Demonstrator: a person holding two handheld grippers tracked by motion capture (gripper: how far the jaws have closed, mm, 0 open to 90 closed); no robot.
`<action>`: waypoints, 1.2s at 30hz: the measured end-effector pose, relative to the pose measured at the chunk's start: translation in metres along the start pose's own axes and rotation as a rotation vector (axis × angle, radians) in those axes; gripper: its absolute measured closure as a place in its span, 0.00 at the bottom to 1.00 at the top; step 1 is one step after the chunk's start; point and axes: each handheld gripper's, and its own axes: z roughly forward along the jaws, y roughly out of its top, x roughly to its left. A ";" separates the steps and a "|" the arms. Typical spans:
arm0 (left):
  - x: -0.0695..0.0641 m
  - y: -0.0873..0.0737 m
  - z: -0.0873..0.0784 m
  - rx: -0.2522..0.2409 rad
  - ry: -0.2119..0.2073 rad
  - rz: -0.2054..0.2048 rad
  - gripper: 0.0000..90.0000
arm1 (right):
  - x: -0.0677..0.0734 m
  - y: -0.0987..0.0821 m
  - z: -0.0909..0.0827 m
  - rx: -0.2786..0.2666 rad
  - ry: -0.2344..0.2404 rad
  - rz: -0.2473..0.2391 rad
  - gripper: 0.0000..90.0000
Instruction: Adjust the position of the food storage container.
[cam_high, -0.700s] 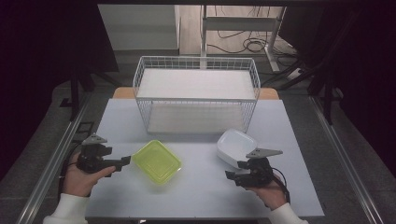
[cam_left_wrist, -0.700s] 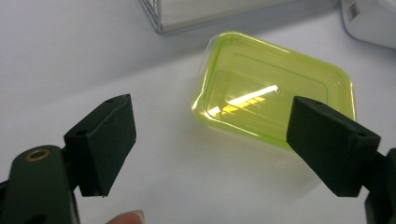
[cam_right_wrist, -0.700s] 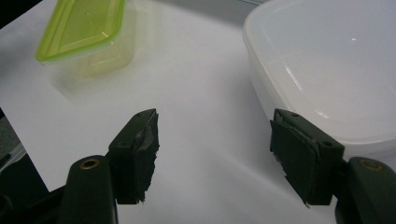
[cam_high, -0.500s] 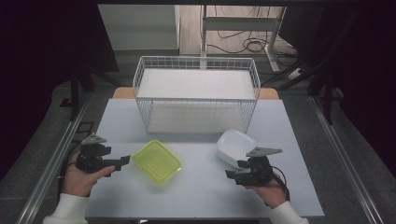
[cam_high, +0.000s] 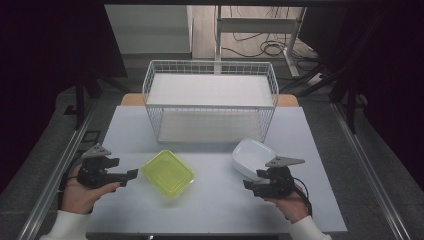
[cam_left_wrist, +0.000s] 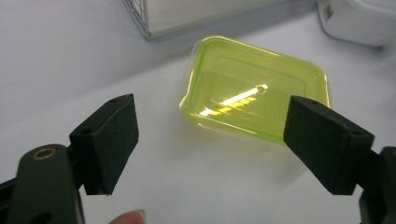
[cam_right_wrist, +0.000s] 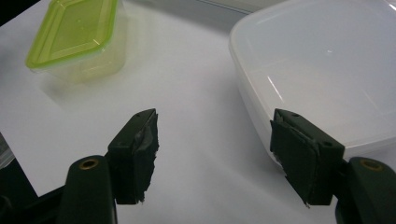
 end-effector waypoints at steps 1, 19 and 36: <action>0.000 0.000 0.001 0.006 0.000 0.004 0.21 | -0.001 0.000 0.000 0.000 -0.001 0.001 0.36; -0.017 0.002 0.001 0.106 -0.027 0.079 0.50 | -0.003 0.001 0.003 0.018 -0.006 0.000 0.36; -0.045 -0.008 0.035 0.297 -0.125 0.197 0.80 | -0.002 0.002 0.005 0.019 -0.007 -0.013 0.35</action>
